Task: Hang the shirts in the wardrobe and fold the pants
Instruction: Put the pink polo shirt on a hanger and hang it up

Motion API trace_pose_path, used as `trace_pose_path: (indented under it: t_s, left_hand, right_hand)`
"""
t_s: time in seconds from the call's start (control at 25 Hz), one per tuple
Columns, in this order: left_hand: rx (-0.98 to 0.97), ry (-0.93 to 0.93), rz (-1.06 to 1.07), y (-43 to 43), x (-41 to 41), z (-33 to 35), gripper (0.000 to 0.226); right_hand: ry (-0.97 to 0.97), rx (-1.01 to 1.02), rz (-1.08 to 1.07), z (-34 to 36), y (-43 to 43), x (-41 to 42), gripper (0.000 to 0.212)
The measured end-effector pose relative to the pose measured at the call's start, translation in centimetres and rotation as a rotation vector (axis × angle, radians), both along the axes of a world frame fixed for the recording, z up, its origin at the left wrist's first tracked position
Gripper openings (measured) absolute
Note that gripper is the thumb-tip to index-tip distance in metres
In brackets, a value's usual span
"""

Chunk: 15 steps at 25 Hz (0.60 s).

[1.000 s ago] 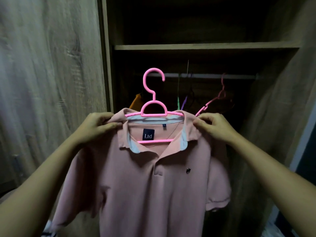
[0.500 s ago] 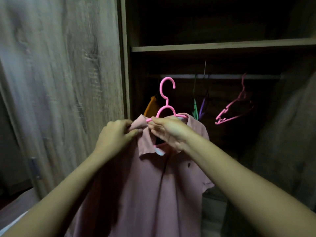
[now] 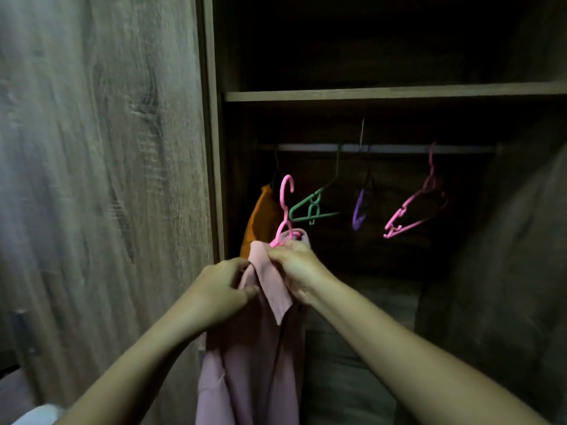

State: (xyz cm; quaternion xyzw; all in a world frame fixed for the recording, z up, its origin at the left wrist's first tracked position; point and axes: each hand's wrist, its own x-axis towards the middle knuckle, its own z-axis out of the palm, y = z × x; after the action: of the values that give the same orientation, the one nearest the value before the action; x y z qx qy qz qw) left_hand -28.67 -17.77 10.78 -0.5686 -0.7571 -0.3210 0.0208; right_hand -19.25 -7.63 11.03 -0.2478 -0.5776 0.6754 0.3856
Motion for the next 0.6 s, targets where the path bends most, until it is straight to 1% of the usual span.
trace_pose_path:
  t_s: [0.04,0.08,0.12,0.16,0.2,0.28,0.32,0.36,0.4,0.48,0.56,0.6]
  left_hand:
    - [0.002,0.006,0.051,0.3,0.1,-0.6,0.030]
    - [0.018,0.004,0.101,0.6,0.1,-1.2,0.028]
    - [0.051,-0.019,0.141,1.0,0.2,-1.7,0.025]
    - [0.084,-0.064,0.172,1.5,0.2,-2.0,0.022]
    - [0.108,-0.111,0.195,2.0,0.2,-2.2,0.018]
    - [0.132,-0.185,0.220,3.3,-0.1,-2.3,0.012]
    - [0.146,-0.208,0.224,4.0,-0.3,-2.2,0.011]
    - [0.157,-0.222,0.228,4.7,-0.4,-2.1,0.010]
    - [0.163,-0.234,0.234,5.3,-0.4,-2.0,0.010]
    - [0.166,-0.250,0.251,6.5,-0.5,-1.7,0.011]
    - [0.154,-0.231,0.272,7.4,-0.4,-1.4,0.013]
    - [0.149,-0.215,0.281,7.8,-0.3,-1.3,0.013]
  right_hand:
    - [-0.043,0.019,0.052,-0.7,0.7,-0.5,0.019]
    - [-0.123,0.115,0.087,-1.0,1.5,-0.8,0.017]
    - [-0.253,0.310,0.077,-1.2,2.8,-1.0,0.018]
    - [-0.377,0.529,0.019,-1.0,4.1,-1.2,0.020]
    - [-0.453,0.720,-0.125,-0.6,5.7,-1.4,0.024]
    - [-0.416,0.983,-0.440,1.2,9.1,-1.8,0.028]
    - [-0.406,1.103,-0.527,2.4,10.9,-2.2,0.030]
    - [-0.473,1.204,-0.560,3.6,12.7,-2.6,0.032]
    - [-0.589,1.279,-0.553,4.8,14.4,-3.1,0.034]
    - [-0.885,1.372,-0.455,6.7,17.6,-3.9,0.037]
    - [-1.175,1.390,-0.291,7.8,19.7,-4.3,0.043]
    - [-1.287,1.379,-0.222,7.9,20.4,-4.4,0.047]
